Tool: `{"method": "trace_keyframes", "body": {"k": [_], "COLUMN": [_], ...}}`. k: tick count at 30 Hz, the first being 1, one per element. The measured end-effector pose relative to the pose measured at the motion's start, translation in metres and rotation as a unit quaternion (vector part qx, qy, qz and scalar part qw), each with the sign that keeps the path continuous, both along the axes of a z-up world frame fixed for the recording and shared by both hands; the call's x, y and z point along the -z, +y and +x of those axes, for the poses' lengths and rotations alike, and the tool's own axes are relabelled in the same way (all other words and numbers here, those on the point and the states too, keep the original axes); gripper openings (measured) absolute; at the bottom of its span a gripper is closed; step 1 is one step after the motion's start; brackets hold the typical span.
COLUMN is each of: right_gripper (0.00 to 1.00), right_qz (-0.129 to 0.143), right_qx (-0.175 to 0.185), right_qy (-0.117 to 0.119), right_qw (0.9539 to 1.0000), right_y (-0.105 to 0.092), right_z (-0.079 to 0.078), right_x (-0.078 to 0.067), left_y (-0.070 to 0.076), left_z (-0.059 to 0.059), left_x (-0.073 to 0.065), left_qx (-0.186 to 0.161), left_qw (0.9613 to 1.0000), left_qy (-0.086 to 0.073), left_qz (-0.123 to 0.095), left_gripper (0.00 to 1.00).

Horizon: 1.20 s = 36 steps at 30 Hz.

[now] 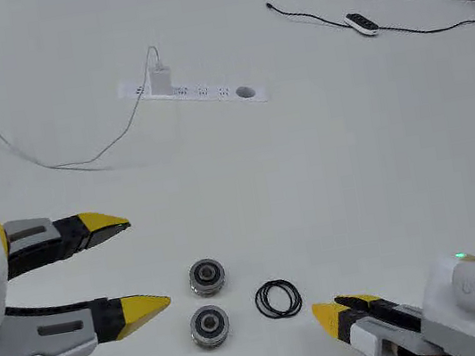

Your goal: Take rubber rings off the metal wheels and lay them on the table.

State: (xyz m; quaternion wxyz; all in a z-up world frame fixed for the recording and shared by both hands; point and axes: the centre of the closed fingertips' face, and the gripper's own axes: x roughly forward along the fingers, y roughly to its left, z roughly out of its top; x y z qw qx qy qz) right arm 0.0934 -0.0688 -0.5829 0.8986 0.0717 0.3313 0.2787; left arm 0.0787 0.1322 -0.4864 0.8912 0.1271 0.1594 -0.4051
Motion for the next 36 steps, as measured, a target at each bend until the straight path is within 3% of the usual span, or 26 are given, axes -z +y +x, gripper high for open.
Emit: {"method": "trace_keyframes", "body": {"k": [2, 8, 16, 18, 25, 32, 36], "right_gripper": [0.24, 0.28, 0.37, 0.4, 0.54, 0.67, 0.72], "right_qz": [-0.004, -0.022, -0.008, -0.012, -0.076, -0.062, -0.063], "right_qx": [-0.007, -0.031, -0.038, -0.042, -0.064, -0.035, -0.03], "right_qy": [-0.016, -0.061, -0.094, -0.101, -0.121, -0.14, -0.146], "right_qw": [0.9998, 0.9974, 0.9948, 0.9939, 0.9877, 0.9876, 0.9868], "right_y": [-0.007, -0.022, -0.029, -0.03, -0.041, -0.041, -0.037], "right_z": [0.001, 0.001, -0.008, -0.01, -0.016, -0.016, -0.015], "right_x": [-0.007, -0.027, -0.047, -0.05, -0.053, -0.067, -0.068], "left_y": [0.009, 0.034, 0.054, 0.056, 0.053, 0.059, 0.062], "left_z": [0.001, -0.001, -0.006, -0.008, -0.02, -0.022, -0.023], "left_x": [-0.006, -0.011, -0.011, -0.009, 0.001, 0.009, 0.01], "left_qx": [-0.024, -0.063, -0.105, -0.109, -0.107, -0.142, -0.152], "left_qw": [0.9994, 0.9975, 0.9934, 0.9929, 0.9935, 0.989, 0.9873], "left_qy": [-0.001, -0.005, -0.004, -0.002, 0.013, 0.014, 0.012], "left_qz": [-0.023, -0.032, -0.046, -0.047, -0.036, -0.041, -0.043], "left_gripper": [0.54, 0.58, 0.68, 0.7, 0.82, 0.93, 0.95]}}
